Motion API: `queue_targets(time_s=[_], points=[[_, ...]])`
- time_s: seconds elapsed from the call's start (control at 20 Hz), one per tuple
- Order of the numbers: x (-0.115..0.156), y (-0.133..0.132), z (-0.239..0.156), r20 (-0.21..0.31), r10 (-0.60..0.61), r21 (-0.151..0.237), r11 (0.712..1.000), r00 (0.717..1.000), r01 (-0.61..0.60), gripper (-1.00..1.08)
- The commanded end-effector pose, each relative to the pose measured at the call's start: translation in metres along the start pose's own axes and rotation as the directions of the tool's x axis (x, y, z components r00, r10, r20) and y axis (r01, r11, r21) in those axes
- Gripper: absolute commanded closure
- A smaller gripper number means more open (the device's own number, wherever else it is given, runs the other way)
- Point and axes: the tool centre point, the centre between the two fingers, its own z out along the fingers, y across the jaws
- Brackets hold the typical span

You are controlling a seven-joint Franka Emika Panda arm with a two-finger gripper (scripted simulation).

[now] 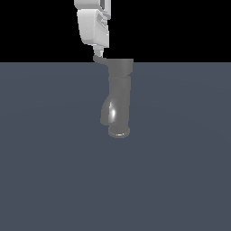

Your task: Turn on the faucet by rotating a designated handle.

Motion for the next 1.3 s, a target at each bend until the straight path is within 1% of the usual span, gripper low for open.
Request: queue_targets(time_s=[0.0, 0.2, 0.25, 0.3, 1.25], points=[[-0.005, 0.013, 0.0, -0.002, -0.005, -0.01, 1.0, 1.0, 0.005, 1.08], [-0.009, 0.026, 0.0, -0.002, -0.005, -0.01, 1.0, 1.0, 0.005, 1.08], [-0.009, 0.026, 0.0, -0.002, -0.005, -0.01, 1.0, 1.0, 0.005, 1.08], [-0.007, 0.019, 0.0, -0.001, -0.003, -0.002, 1.0, 1.0, 0.003, 1.08], [0.019, 0.076, -0.001, -0.002, -0.005, -0.009, 1.0, 1.0, 0.005, 1.08]])
